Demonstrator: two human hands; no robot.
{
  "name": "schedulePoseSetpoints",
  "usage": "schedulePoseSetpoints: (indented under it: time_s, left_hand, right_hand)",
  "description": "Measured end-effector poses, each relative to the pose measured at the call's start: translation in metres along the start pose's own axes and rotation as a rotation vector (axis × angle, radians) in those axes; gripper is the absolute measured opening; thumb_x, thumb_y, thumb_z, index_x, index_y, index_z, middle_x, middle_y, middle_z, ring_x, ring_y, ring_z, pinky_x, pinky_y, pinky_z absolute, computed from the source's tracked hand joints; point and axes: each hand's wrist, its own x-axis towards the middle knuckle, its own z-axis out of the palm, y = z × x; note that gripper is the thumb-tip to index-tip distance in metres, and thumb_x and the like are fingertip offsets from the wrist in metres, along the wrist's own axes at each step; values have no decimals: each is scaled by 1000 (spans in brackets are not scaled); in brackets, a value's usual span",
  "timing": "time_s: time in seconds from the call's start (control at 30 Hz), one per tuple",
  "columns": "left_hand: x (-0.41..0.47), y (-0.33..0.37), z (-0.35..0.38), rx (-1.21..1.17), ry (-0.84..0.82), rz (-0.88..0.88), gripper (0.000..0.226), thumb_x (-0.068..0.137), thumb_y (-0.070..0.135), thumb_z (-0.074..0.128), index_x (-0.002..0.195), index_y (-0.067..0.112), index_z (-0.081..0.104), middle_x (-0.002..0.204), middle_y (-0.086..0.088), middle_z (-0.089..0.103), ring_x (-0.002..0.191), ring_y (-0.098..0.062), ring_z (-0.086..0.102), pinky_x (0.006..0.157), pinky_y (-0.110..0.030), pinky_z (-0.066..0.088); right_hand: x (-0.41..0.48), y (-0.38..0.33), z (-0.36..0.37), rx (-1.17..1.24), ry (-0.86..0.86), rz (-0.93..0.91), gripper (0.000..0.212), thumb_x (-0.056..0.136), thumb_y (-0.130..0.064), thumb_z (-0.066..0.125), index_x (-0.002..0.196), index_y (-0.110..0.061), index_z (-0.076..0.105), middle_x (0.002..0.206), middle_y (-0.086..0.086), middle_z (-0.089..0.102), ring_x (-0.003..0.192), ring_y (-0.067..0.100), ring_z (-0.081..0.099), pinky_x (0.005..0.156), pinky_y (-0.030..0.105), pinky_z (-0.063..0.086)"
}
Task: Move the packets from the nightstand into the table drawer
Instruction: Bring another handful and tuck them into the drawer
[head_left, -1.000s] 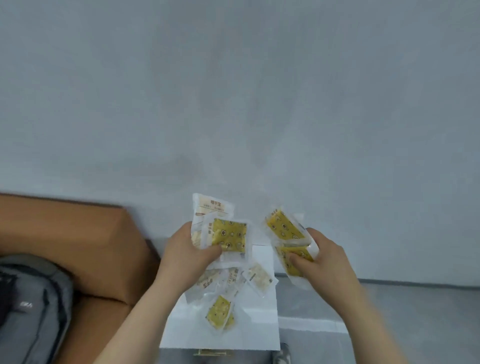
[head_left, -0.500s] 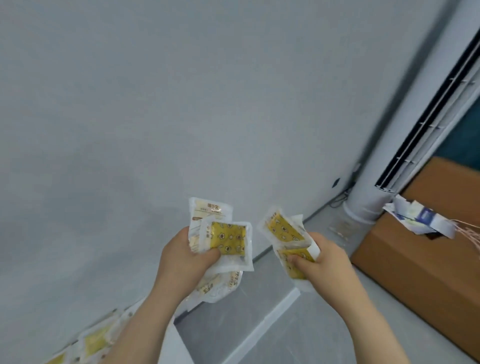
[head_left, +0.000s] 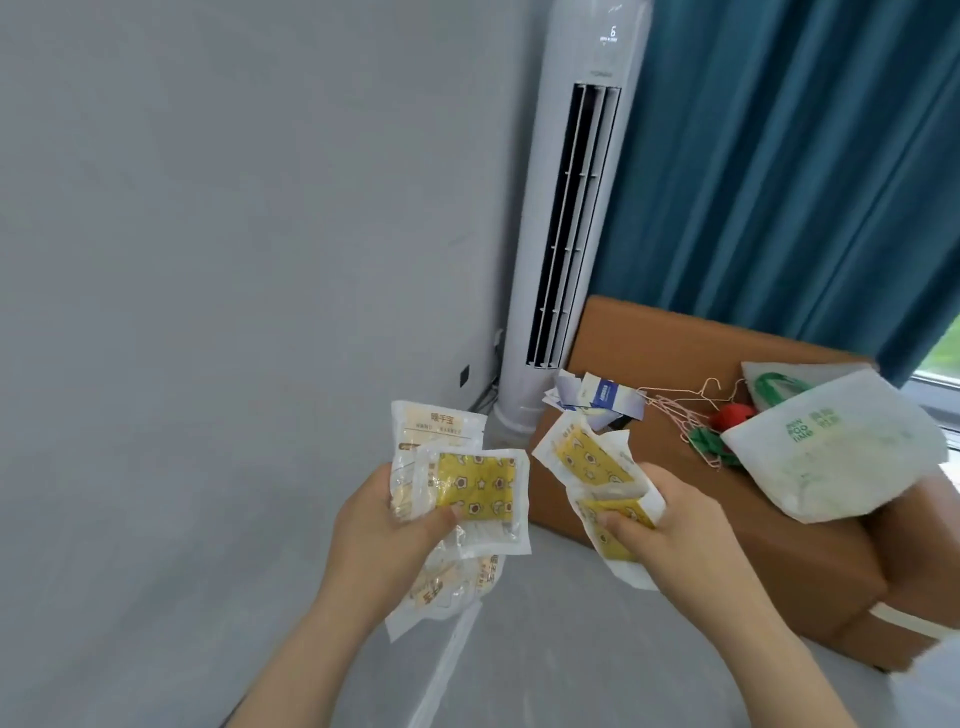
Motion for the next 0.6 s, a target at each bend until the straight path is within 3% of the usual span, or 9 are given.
schedulePoseSetpoints:
  time_s: [0.17, 0.3, 0.4, 0.6]
  left_hand:
    - [62, 18, 71, -6, -145, 53, 29, 74, 14, 78, 93, 33, 65, 89, 14, 72, 83, -6, 68, 70, -26, 54]
    - [123, 34, 125, -15, -258, 105, 31, 74, 15, 79, 92, 35, 63, 89, 15, 71, 83, -5, 67, 64, -22, 51]
    - [163, 46, 167, -3, -351, 127, 33, 73, 16, 79, 91, 37, 62, 91, 15, 71, 85, -6, 67, 67, -24, 52]
    - [214, 60, 265, 16, -543, 186, 36, 73, 16, 79, 98, 38, 64, 93, 16, 71, 88, -4, 67, 74, -27, 54]
  right_hand:
    - [47, 41, -36, -12, 115, 72, 20, 81, -26, 69, 91, -41, 60, 84, -18, 68, 79, -2, 61, 71, 27, 52]
    - [88, 66, -58, -31, 262, 118, 21, 82, -27, 67, 96, -41, 61, 84, -20, 67, 82, -8, 59, 67, 23, 51]
    - [110, 81, -77, -42, 333, 193, 21, 83, -29, 67, 99, -42, 60, 86, -21, 67, 83, -5, 61, 67, 20, 49]
    - [138, 128, -118, -71, 477, 332, 25, 84, -34, 66, 105, -45, 59, 88, -23, 68, 84, -1, 62, 73, 25, 52]
